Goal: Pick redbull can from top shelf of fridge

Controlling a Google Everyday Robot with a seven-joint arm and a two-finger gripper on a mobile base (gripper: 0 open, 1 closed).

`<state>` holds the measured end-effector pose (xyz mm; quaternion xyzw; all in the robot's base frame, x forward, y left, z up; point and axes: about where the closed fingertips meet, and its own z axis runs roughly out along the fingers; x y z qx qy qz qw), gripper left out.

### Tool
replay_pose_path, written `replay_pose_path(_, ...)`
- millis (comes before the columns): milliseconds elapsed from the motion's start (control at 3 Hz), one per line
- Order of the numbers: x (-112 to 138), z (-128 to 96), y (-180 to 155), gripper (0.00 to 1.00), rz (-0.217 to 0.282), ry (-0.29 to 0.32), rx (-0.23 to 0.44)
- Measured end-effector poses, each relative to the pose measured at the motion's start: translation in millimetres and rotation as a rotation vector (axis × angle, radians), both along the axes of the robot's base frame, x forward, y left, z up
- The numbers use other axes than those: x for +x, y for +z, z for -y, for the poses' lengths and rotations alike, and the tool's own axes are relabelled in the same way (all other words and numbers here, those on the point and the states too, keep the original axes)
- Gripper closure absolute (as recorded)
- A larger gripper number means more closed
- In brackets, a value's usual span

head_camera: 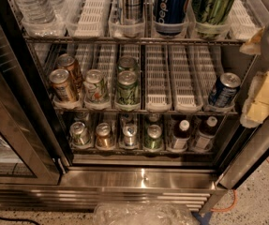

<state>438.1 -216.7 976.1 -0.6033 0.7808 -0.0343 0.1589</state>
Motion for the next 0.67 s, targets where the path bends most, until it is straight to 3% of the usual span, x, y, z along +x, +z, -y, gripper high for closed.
replay_pose_path(333,0.0,0.0,0.0,0.0,0.0,0.0,0.0)
replay_pose_path(667,-3.7,-7.9,-2.0,0.0,-0.028,-0.001,0.095)
